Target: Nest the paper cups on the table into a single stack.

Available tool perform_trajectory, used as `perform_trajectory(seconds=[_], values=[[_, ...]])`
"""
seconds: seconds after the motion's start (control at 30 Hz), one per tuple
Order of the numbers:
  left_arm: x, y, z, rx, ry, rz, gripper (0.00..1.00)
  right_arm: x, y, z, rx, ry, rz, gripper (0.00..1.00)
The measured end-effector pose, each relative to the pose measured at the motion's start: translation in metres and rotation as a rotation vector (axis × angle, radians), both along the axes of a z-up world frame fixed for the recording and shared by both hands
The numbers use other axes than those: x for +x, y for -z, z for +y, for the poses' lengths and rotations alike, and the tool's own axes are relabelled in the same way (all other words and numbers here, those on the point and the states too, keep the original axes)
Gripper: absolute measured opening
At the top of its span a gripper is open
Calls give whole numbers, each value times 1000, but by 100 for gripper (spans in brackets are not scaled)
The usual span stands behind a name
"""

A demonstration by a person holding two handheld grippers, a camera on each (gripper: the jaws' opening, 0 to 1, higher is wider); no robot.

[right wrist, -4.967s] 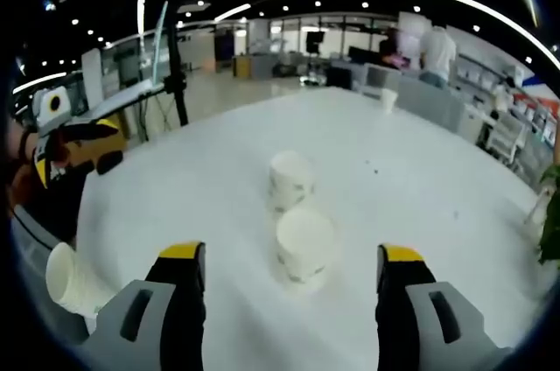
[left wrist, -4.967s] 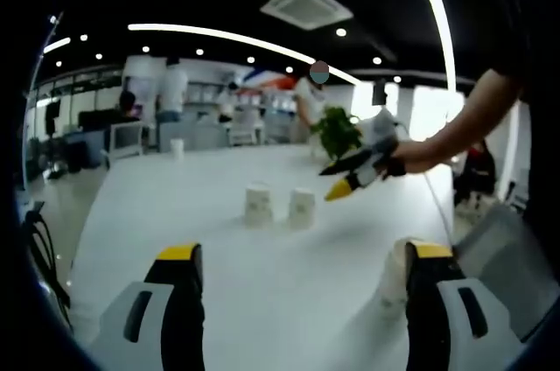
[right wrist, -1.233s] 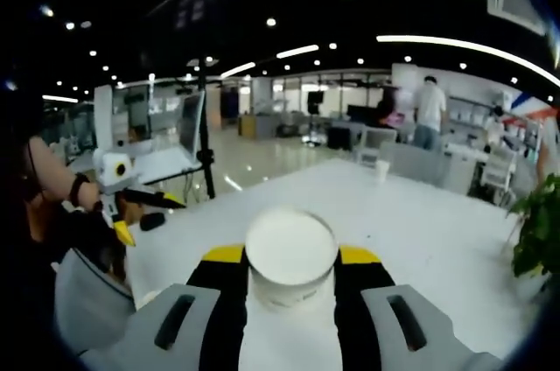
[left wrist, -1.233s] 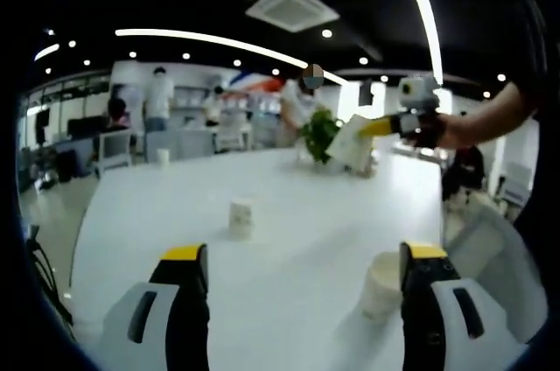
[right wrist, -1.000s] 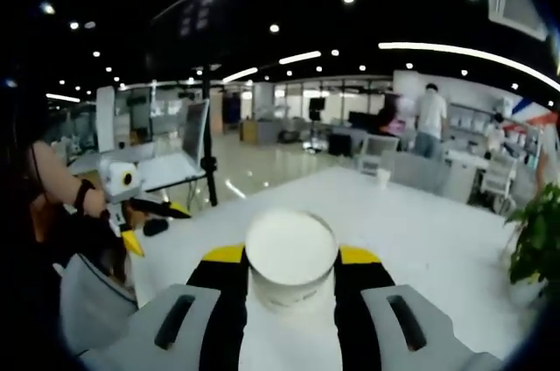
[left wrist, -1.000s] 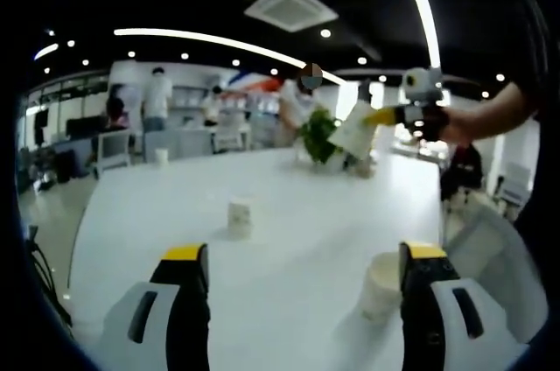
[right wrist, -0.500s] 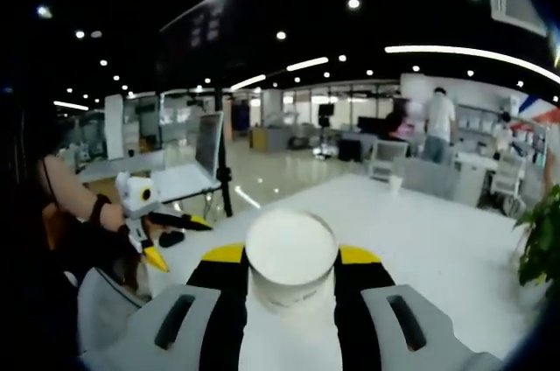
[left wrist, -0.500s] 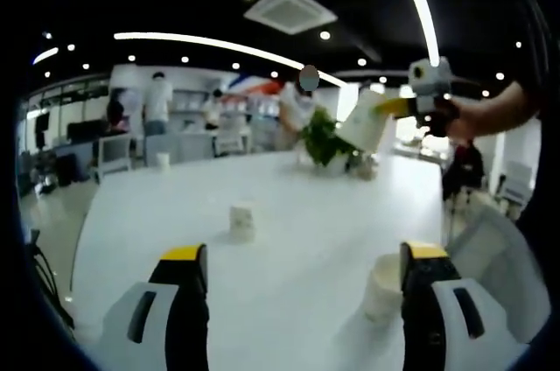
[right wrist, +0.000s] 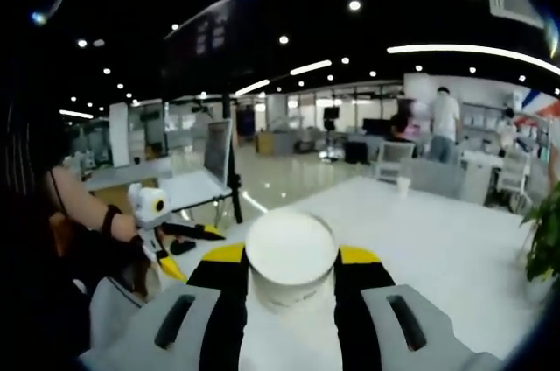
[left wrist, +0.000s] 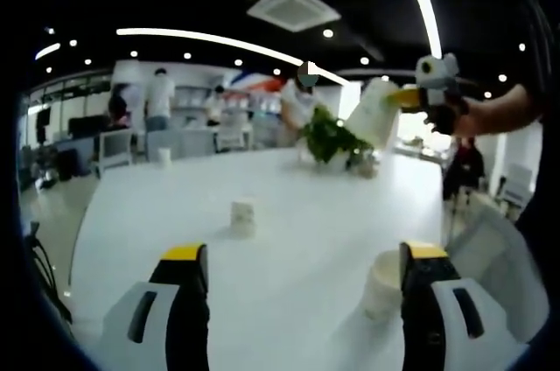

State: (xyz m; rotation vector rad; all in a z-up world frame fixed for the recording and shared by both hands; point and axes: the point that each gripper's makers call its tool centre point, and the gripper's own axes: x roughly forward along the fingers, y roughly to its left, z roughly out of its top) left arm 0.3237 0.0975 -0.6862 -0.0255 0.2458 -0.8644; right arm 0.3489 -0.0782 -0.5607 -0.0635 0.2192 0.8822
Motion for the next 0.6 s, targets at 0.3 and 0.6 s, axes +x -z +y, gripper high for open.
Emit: perform_trajectory(seconds=[0.3,0.6], values=[[-4,0,-5,-35,8,36,83,-5,3,5,6,-13,12,35],[-10,-9,-24,-64,68,35,77,-7,5,12,17,-29,20,35]])
